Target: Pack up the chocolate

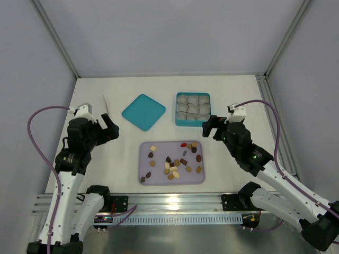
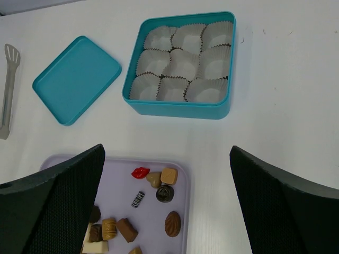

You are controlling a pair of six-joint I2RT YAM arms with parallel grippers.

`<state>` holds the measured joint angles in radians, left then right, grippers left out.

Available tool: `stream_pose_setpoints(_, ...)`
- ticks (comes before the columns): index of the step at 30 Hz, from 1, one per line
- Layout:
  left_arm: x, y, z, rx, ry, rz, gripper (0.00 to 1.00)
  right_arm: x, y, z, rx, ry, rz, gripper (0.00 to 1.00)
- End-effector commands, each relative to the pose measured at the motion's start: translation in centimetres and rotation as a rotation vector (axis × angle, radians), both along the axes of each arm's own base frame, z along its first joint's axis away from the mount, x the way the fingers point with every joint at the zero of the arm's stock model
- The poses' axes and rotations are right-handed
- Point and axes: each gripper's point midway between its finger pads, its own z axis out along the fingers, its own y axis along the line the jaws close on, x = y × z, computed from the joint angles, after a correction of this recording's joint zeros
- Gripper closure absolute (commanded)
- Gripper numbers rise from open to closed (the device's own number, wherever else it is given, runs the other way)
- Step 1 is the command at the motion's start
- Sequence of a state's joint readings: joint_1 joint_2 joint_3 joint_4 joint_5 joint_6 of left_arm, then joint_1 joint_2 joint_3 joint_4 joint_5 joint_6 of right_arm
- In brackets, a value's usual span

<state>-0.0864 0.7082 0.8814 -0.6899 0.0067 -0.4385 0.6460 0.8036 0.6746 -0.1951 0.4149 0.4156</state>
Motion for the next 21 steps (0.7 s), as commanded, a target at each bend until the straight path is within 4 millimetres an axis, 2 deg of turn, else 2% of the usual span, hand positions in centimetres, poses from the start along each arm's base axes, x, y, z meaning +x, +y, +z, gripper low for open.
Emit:
stream_pose_setpoints(1, 0.1, 1.3, 1.2, 0.023, -0.03, 0.067, 0.0, 0.2, 0.2, 1.5, 0.018, -0.052, 0.009, 0.0)
stream_pose_setpoints(8, 0.9, 2.9, 1.2, 0.04, -0.013, 0.178, 0.0, -0.2, 0.4, 1.5, 0.009, -0.052, 0.043, 0.0)
stream_pose_setpoints(12, 3.0, 3.9, 1.3, 0.075, 0.024, 0.237, 0.0, -0.3, 0.9, 1.2, 0.011, -0.041, 0.069, 0.0)
stream_pose_setpoints(13, 4.0, 4.1, 0.0, 0.1, 0.08, 0.25, 0.0, -0.3, 1.2, 1.0, 0.014, -0.034, 0.077, 0.0)
stream_pose_setpoints(15, 5.6, 4.6, 0.2, 0.133, 0.095, 0.269, 0.0, -0.2, 1.4, 0.7, 0.016, -0.023, 0.086, 0.0)
stream_pose_setpoints(16, 6.7, 4.7, -1.5, 0.153, 0.162, 0.269, 0.0, -0.3, 1.7, 0.7, 0.018, -0.018, 0.102, 0.0)
stream_pose_setpoints(19, 9.2, 5.1, -2.1, 0.172, 0.195, 0.291, 0.0, -0.5, 2.1, 0.5, 0.025, -0.01, 0.12, 0.0)
stream_pose_setpoints(20, 10.1, 5.2, -3.8, 0.177, 0.249, 0.293, 0.0, -0.5, 2.3, 0.5, 0.03, -0.007, 0.128, 0.0)
stream_pose_setpoints(21, 11.1, 5.3, -3.4, 0.181, 0.245, 0.297, 0.0, -0.6, 2.3, 0.5, 0.031, -0.006, 0.134, 0.0)
